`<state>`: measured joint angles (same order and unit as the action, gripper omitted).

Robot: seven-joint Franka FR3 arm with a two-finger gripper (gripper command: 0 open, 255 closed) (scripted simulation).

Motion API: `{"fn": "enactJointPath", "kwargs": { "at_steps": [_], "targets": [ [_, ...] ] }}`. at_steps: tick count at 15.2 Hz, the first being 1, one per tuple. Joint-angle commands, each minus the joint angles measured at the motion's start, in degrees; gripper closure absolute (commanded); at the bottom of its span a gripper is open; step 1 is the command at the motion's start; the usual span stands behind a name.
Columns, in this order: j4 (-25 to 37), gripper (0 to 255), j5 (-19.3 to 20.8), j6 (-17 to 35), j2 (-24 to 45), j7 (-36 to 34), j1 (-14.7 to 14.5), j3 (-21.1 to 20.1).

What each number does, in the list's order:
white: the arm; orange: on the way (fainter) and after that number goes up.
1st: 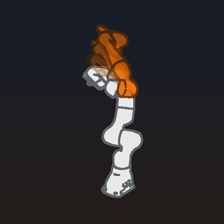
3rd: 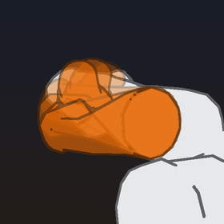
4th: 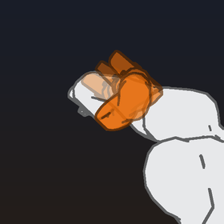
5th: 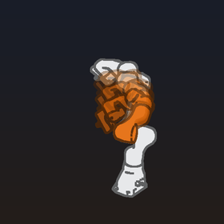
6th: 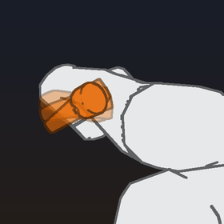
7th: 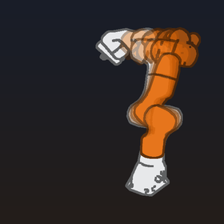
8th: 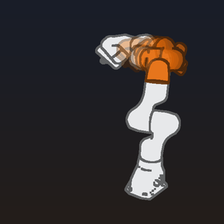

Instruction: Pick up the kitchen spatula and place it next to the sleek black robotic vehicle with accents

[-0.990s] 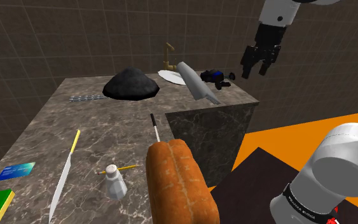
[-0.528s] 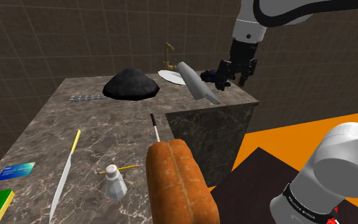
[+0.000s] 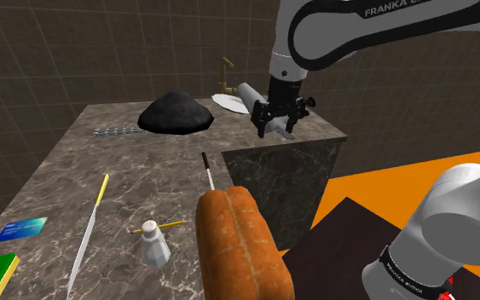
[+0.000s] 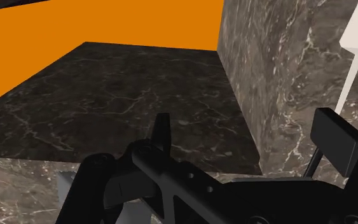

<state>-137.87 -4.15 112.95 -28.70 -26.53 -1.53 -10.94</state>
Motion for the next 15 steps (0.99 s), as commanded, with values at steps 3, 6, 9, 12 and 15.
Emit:
{"fn": "enactJointPath", "kwargs": {
  "at_steps": [3, 6, 9, 12, 15],
  "targets": [
    [2.35, 0, 0.19, 5.23, 7.52, -6.01, -0.15, -3.90],
    [5.18, 0, 1.43, 8.49, 13.75, -10.67, -0.07, -6.52],
    [8.75, 0, 3.65, 11.19, 20.35, -15.66, -0.08, -8.79],
    [13.05, 0, 6.75, 13.19, 27.25, -20.91, -0.43, -10.46],
    [18.10, 0, 10.40, 14.40, 34.35, -26.14, -1.46, -11.29]
  ]
}}
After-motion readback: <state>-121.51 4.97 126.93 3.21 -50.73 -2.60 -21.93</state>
